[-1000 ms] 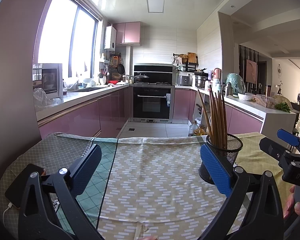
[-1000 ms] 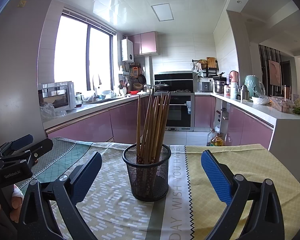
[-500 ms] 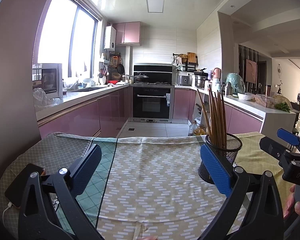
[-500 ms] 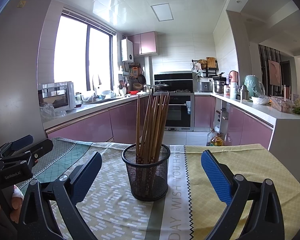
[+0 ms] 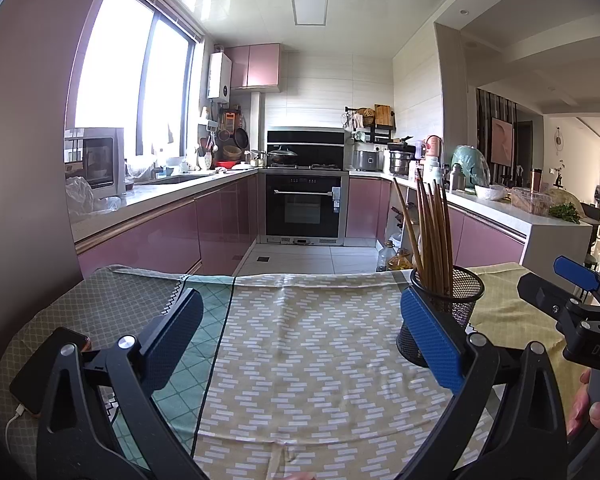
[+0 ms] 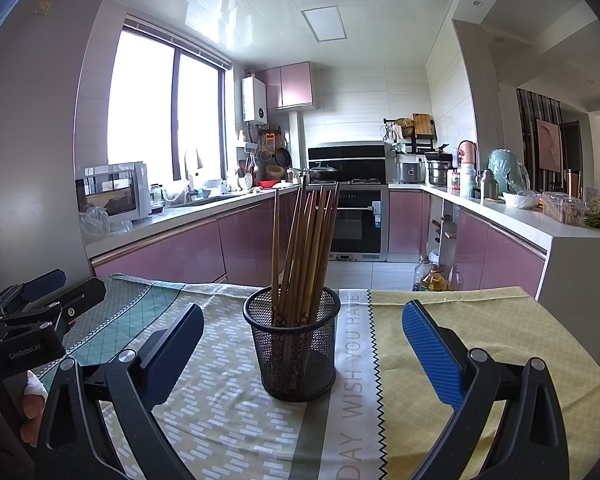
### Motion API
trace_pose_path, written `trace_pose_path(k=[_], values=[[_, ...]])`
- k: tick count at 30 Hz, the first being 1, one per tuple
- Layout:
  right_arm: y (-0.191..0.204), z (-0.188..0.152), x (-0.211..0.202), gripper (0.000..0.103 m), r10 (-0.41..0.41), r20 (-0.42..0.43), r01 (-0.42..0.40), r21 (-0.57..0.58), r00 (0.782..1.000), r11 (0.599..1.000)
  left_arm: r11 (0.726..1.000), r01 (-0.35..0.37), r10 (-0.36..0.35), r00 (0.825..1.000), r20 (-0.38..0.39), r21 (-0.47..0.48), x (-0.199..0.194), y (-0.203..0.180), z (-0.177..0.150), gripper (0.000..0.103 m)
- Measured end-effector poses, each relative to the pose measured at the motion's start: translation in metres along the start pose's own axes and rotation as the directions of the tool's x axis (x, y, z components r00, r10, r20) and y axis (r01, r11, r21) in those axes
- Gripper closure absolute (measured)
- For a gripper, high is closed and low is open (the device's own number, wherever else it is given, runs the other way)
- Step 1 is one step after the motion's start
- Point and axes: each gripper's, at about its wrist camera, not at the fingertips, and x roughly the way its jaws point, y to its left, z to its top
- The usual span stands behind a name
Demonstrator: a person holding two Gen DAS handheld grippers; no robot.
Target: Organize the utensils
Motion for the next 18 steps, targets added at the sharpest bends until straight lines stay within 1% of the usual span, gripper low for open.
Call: trace_pose_path(k=[14, 18], values=[[-0.0003, -0.0007, 0.0022, 0.007, -0.001, -0.007, 0.001, 0.000, 1.000, 1.000, 1.000, 0.015, -0.015, 1.000, 0.003, 0.008, -0.0001, -0.0012, 0.0005, 0.006], [-0.0004, -0.0016, 0.0028, 0.007, -0.003, -0.011, 0.003, 0.000, 1.000, 1.000, 1.000, 0.009, -0.009, 1.000, 0.009, 0.015, -0.0012, -0.0022, 0.0003, 0.006]])
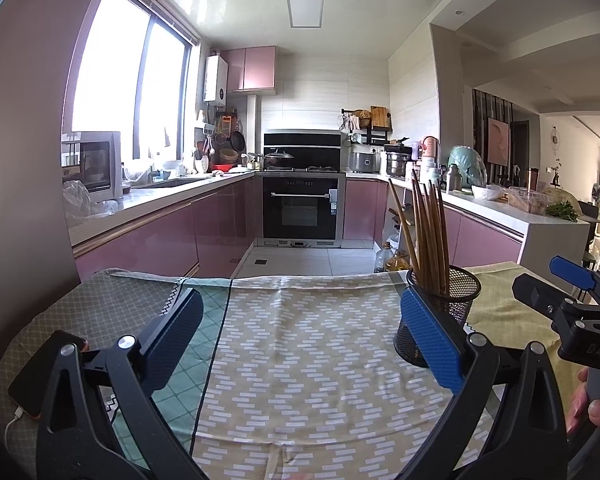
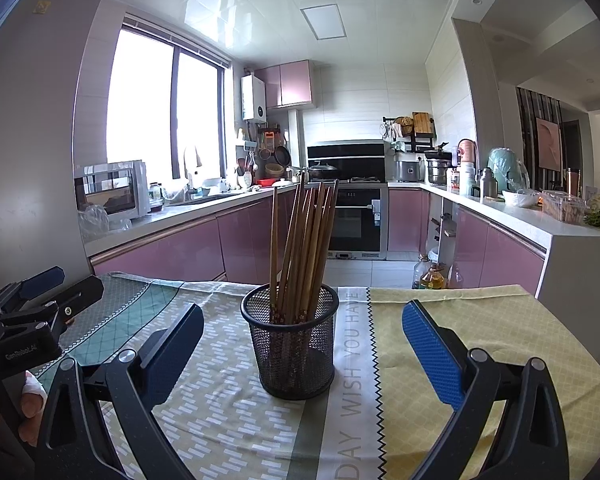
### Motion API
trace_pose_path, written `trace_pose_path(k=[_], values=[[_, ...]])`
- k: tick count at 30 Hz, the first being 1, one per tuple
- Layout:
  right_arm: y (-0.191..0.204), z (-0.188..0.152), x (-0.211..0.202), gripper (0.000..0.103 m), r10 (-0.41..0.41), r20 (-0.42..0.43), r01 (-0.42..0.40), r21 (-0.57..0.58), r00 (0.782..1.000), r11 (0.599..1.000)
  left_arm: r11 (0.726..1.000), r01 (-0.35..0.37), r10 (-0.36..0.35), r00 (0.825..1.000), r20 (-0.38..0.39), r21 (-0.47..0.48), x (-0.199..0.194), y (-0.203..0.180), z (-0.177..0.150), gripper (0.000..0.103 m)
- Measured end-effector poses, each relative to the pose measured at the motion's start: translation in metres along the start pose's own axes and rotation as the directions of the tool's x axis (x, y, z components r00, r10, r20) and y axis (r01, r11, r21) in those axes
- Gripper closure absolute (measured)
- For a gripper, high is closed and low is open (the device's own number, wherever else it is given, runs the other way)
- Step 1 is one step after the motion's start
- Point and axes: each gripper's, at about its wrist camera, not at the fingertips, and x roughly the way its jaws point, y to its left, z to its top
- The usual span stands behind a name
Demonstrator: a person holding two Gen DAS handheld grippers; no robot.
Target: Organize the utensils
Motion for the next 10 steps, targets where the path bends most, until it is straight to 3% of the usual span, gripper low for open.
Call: trace_pose_path(k=[6, 8, 10], values=[[-0.019, 0.000, 0.010, 0.007, -0.017, -0.069, 0.017, 0.004, 0.997, 1.000, 1.000, -0.001, 0.000, 0.998, -0.056, -0.016, 0.009, 0.004, -0.002, 0.006], [-0.037, -0.003, 0.025, 0.007, -0.042, -0.161, 0.043, 0.003, 0.986, 0.999, 1.000, -0.009, 0.008, 0.997, -0.079, -0.014, 0.014, 0.008, -0.003, 0.006], [-0.064, -0.010, 0.042, 0.007, -0.083, -0.274, 0.093, 0.024, 0.958, 0.995, 1.000, -0.029, 0.028, 0.994, -0.102, -0.004, 0.019, 0.013, -0.004, 0.006]])
